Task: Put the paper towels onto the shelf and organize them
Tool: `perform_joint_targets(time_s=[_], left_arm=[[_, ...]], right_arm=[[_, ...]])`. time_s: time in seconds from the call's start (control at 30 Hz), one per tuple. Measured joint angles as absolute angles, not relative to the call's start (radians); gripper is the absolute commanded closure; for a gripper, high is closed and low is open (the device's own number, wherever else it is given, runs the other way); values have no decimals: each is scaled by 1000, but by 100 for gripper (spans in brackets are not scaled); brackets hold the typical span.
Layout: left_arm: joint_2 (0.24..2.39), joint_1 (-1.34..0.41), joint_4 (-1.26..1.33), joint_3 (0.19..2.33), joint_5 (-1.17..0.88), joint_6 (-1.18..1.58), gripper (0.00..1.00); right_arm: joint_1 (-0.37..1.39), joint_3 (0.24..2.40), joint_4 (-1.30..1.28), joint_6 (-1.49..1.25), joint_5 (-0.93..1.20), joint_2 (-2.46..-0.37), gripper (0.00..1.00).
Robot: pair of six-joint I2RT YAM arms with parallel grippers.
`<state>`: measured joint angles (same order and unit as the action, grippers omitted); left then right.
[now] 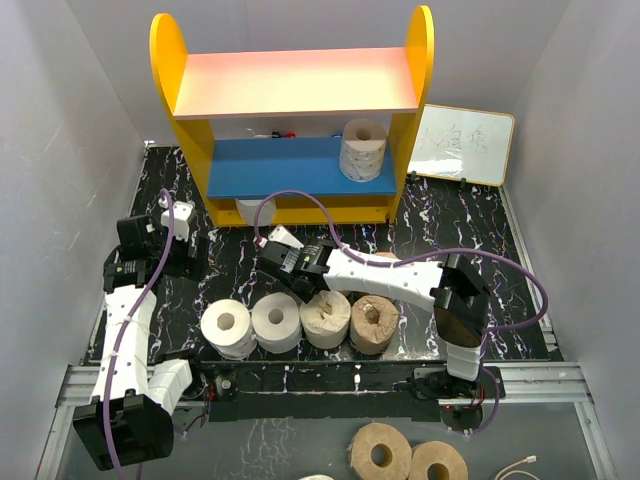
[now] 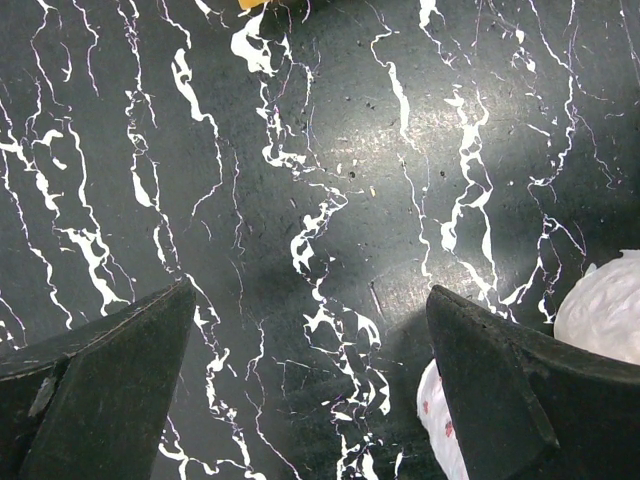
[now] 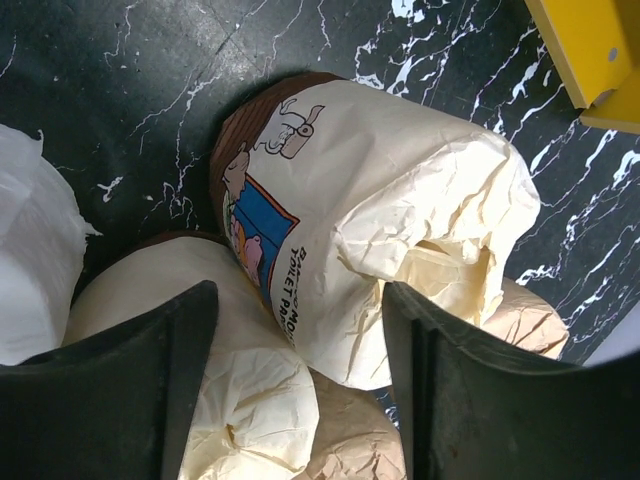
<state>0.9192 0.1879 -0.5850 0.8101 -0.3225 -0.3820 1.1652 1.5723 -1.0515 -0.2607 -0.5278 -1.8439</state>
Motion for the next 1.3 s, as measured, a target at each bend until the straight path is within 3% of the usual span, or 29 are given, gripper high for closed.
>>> perform_joint_targets(time_s=[0.37, 0.53, 0.73, 0.83, 1.3], left_arm=[[916, 188, -584, 798, -323, -382, 1], [915, 189, -583, 798, -323, -382, 1], [915, 191, -583, 797, -323, -382, 1], [915, 194, -583, 796, -323, -382, 1], [915, 195, -583, 787, -323, -382, 1]], right_arm=[[1165, 1541, -1027, -264, -569, -1856, 48], [1165, 1540, -1027, -261, -585, -1857, 71], [1165, 1536, -1024, -256, -604, -1857, 80], [1170, 1526, -1015, -253, -614, -1857, 100], [1178, 1449, -929, -237, -625, -1815, 100]])
